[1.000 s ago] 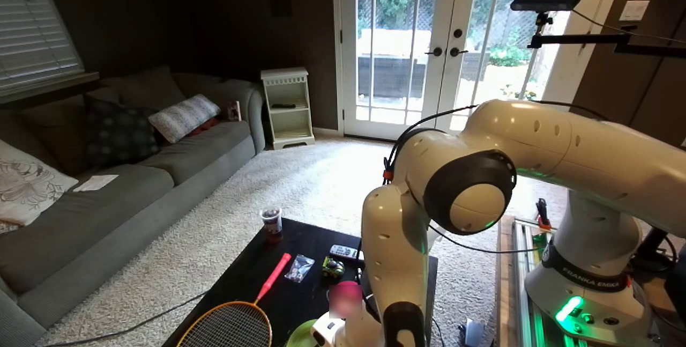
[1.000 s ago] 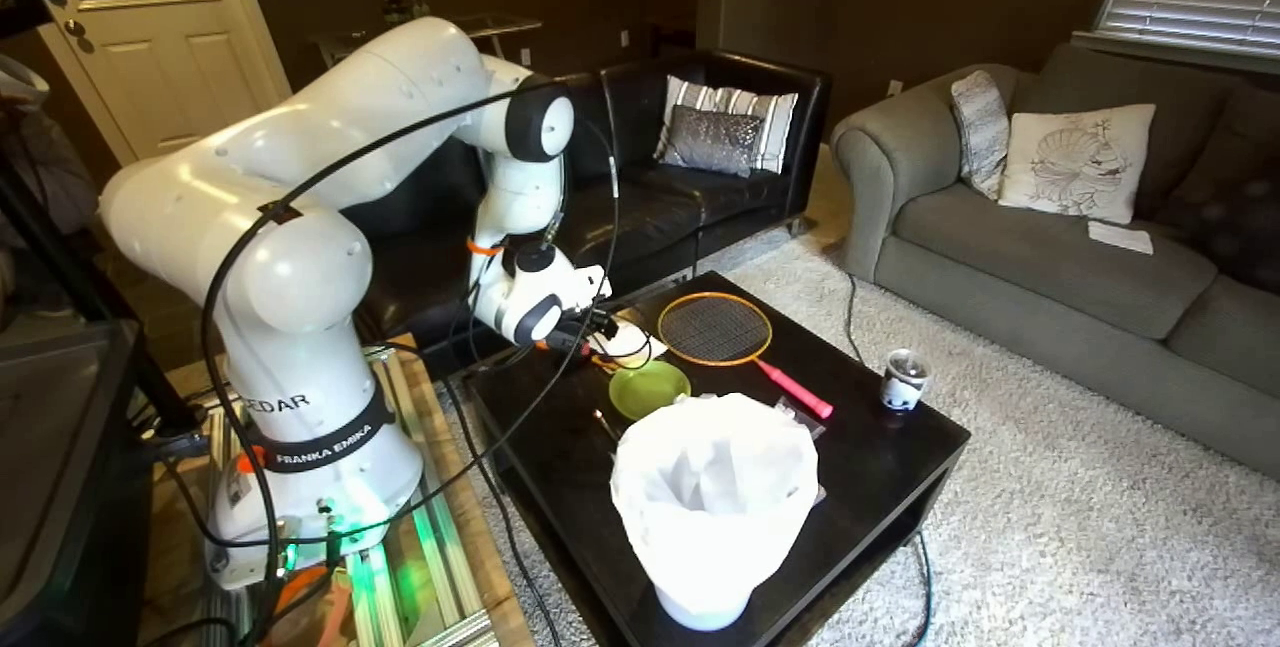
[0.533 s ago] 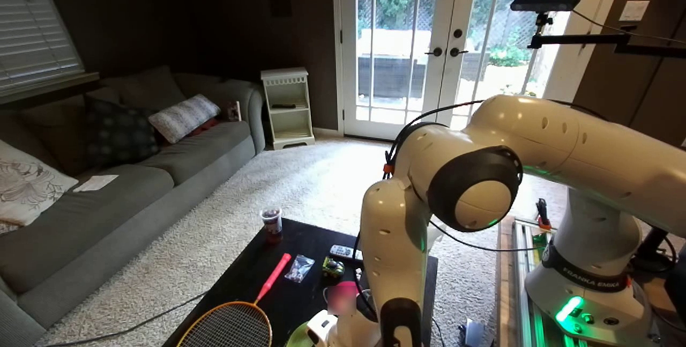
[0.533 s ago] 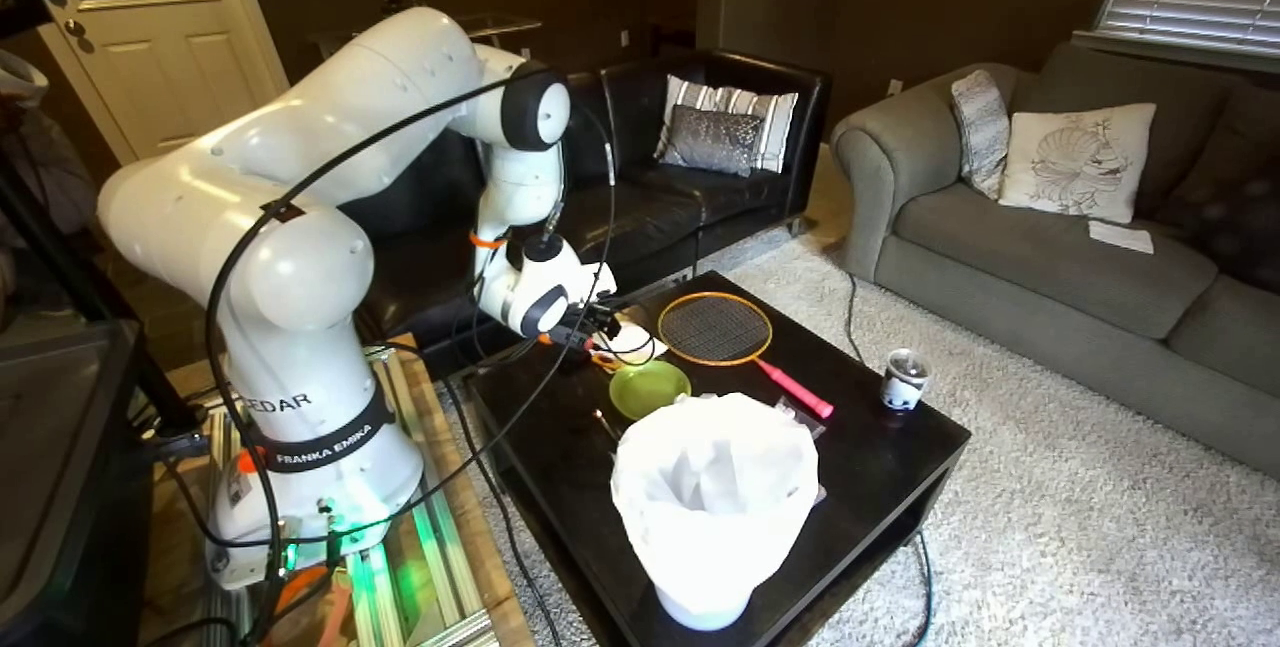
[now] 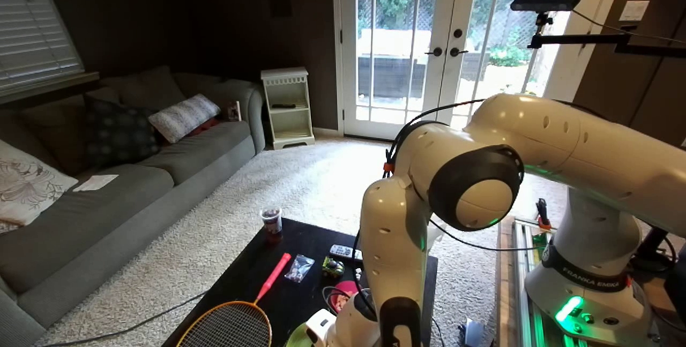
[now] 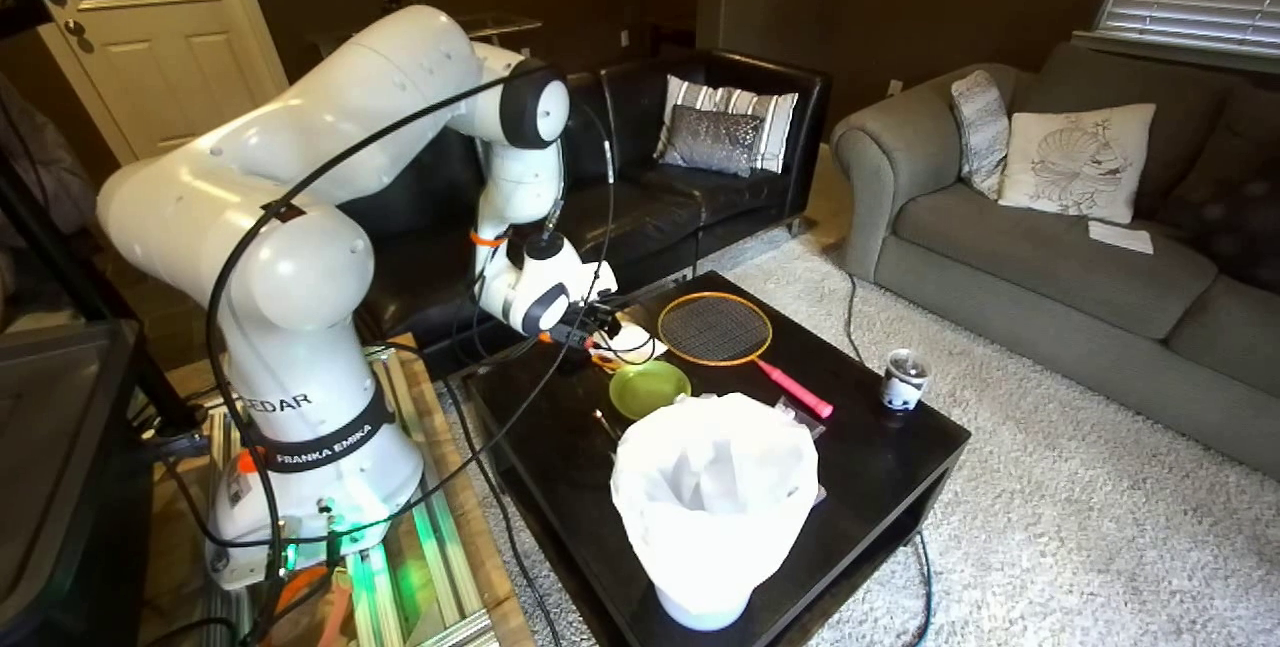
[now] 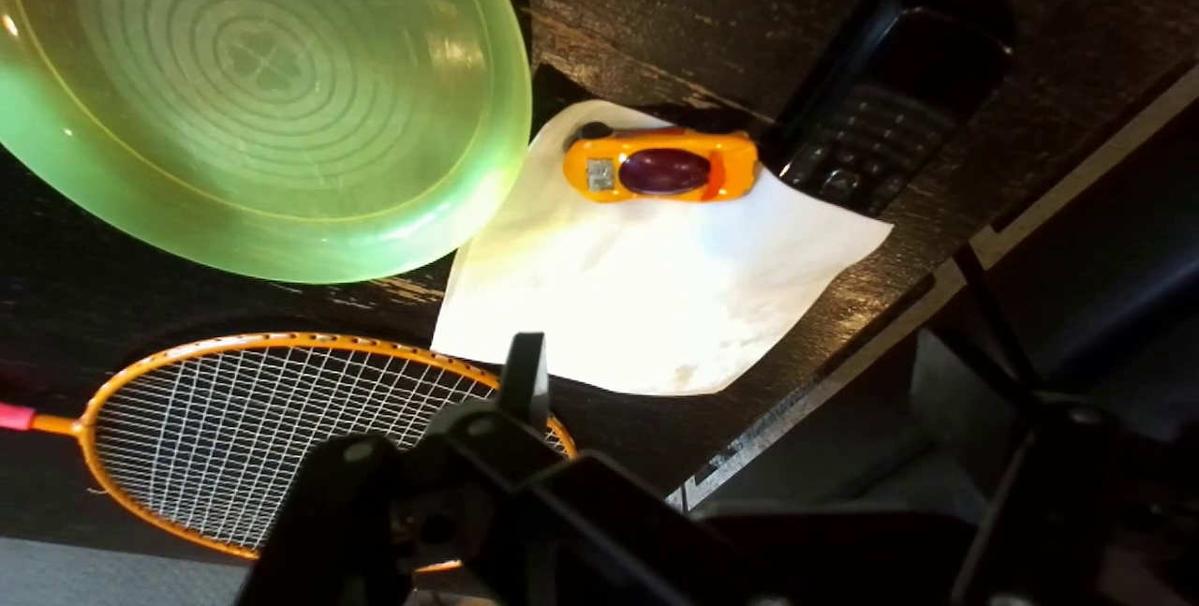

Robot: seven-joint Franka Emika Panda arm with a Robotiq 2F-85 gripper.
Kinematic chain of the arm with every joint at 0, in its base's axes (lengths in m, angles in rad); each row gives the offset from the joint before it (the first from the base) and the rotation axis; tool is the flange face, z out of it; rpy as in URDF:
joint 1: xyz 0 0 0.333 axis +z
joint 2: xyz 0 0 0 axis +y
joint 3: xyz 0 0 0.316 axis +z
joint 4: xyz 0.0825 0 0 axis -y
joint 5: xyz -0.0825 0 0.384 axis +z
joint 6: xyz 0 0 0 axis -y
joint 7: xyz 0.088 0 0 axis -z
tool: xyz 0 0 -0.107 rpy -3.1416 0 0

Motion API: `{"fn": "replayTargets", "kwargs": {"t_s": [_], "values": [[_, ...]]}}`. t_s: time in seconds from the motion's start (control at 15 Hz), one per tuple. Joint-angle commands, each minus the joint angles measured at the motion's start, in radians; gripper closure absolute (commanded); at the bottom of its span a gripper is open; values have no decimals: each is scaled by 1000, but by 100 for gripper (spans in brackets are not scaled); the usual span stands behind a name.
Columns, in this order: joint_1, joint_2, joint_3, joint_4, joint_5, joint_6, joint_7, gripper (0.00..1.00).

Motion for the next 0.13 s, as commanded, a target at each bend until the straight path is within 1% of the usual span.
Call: {"fn": "replayTargets", "kwargs": {"t_s": [0.0, 0.07], "values": [[9, -1, -13, -1, -20, -1, 27, 0], [10, -1, -14, -1, -20, -2, 27, 0]]}}
